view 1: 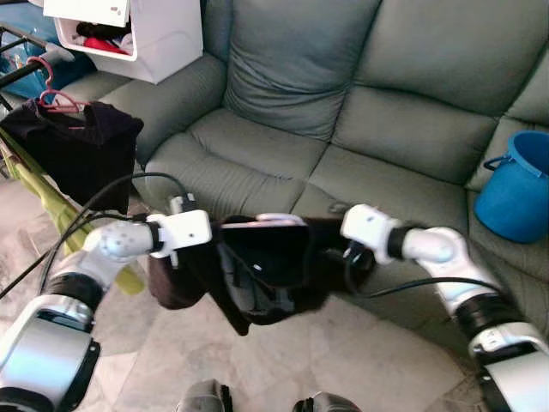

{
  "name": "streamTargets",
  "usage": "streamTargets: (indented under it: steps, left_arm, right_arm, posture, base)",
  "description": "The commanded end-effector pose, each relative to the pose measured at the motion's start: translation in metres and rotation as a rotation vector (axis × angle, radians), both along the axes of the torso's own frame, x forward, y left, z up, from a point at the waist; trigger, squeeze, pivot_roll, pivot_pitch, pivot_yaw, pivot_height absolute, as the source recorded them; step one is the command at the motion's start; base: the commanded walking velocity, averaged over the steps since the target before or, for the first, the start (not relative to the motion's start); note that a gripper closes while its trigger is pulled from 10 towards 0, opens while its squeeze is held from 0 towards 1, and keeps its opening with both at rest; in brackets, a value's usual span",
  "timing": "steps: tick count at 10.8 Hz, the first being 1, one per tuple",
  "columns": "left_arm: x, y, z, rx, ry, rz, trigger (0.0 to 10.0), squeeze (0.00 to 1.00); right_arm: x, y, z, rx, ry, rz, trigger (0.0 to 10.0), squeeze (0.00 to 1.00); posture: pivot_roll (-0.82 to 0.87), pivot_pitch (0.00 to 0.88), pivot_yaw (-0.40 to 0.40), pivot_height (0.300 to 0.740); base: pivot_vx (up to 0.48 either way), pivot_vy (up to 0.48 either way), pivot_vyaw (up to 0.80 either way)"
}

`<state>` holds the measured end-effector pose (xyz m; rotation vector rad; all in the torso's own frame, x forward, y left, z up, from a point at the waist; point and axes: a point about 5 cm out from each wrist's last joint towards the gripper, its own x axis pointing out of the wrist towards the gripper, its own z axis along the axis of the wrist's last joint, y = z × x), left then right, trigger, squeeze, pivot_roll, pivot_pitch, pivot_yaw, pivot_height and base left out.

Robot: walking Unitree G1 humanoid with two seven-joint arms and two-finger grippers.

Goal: Hang hanger

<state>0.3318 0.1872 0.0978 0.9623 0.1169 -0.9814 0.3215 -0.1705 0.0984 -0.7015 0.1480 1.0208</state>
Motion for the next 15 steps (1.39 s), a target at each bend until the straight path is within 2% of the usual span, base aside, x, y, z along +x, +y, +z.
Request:
streamTargets:
  steps: [1,4,6,10,15]
  left_arm:
    - [0.005,-0.009,0.016,-0.050,-0.069,-0.045,0.0,0.00]
    - [0.003,-0.017,0.015,-0.054,-0.070,-0.087,0.0,0.00]
    - [0.002,-0.019,0.014,-0.049,-0.065,-0.098,0.0,0.00]
    - [0.002,-0.020,0.012,-0.051,-0.058,-0.096,0.0,0.00]
    - [0.003,-0.019,0.013,-0.039,-0.050,-0.097,0.0,0.00]
  right_arm:
    - [0.004,0.003,0.005,0.003,0.004,0.020,0.0,0.00]
    - [-0.001,0.019,0.001,0.011,0.105,0.131,0.0,0.00]
    - [-0.004,0.022,0.000,-0.004,0.120,0.161,0.0,0.00]
    - [-0.009,0.016,-0.006,-0.049,0.164,0.183,0.0,0.00]
    - [-0.009,0.009,-0.007,-0.089,0.137,0.154,0.0,0.00]
  posture:
    - [-0.08,0.000,-0.032,0.740]
    - [-0.08,0.000,-0.033,0.740]
    - [-0.08,0.000,-0.034,0.740]
    - [-0.08,0.000,-0.038,0.740]
    - [-0.08,0.000,-0.037,0.740]
  base:
    - [0.000,0.000,0.00]
    - [0.000,0.000,0.00]
    - [0.000,0.000,0.00]
    - [0.000,0.000,0.00]
    - [0.000,0.000,0.00]
